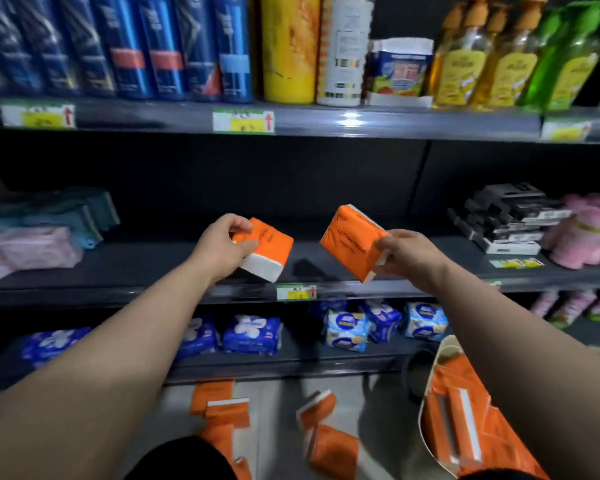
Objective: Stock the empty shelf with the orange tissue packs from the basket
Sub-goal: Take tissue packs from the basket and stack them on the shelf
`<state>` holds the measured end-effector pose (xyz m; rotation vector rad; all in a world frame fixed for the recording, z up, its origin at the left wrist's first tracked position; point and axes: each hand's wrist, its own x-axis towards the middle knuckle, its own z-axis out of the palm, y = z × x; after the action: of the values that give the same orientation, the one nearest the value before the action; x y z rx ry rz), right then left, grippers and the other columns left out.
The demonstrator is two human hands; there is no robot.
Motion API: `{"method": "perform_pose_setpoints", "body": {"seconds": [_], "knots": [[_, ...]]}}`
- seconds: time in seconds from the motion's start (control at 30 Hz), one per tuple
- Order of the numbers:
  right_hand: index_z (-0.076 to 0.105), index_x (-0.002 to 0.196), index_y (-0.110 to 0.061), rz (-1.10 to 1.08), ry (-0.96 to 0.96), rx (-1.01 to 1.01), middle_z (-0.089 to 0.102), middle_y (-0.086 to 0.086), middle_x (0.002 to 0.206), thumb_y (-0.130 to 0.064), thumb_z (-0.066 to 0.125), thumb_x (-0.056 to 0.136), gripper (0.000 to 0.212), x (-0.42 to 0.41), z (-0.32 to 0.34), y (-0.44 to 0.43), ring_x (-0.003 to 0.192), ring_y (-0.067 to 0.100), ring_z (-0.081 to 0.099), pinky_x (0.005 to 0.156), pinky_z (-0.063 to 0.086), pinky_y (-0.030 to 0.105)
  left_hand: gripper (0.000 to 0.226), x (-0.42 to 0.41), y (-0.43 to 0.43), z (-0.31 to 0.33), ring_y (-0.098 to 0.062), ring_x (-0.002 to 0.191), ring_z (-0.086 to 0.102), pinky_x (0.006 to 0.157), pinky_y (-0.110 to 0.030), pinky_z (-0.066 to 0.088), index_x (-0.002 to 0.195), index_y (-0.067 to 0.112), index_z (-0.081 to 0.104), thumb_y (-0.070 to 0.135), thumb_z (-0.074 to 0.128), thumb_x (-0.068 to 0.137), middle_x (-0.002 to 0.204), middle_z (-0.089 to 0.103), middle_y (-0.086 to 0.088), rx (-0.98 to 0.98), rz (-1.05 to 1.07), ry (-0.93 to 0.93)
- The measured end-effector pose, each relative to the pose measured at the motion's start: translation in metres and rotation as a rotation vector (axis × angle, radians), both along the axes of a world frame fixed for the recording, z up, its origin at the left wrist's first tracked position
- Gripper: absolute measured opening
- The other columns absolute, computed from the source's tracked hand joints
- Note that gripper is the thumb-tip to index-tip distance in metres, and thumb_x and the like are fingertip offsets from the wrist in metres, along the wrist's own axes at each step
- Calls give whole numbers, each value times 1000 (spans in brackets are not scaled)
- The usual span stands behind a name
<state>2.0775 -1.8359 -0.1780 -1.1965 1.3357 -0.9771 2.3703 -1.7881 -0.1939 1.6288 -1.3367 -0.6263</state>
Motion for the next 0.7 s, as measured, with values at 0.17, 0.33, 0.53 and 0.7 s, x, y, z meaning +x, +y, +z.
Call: {"method": "perform_pose_setpoints", "body": {"seconds": [0.17,0.33,0.53,0.7], "knots": [[57,108,-5,82,30,-8,58,17,99,-3,54,88,20,42,-4,-38,84,26,61,53,58,29,72,33,-17,-9,-16,107,53,90,-31,43,136,25,38,18,76,76,119,50,2,94,82,67],[54,105,-4,146,65,-22,58,21,106,-5,57,87,18,80,-18,-81,93,33,63,64,58,40,67,69,-42,-23,-13,93,59,81,-26,44,129,12,48,12,81,71,105,60,1,130,166,173],[58,100,-8,199,19,-41,58,20,102,-3,61,85,16,125,-41,-121,80,30,63,65,60,40,40,125,-77,-41,-13,93,62,84,-31,52,104,26,62,11,80,72,106,64,1,98,241,141],[60,111,-7,240,-65,-36,60,20,112,-6,62,86,25,172,-62,-157,90,28,65,64,61,32,52,177,-119,-56,-18,93,64,87,-34,53,120,23,58,15,79,74,109,65,-4,113,297,137]]}}
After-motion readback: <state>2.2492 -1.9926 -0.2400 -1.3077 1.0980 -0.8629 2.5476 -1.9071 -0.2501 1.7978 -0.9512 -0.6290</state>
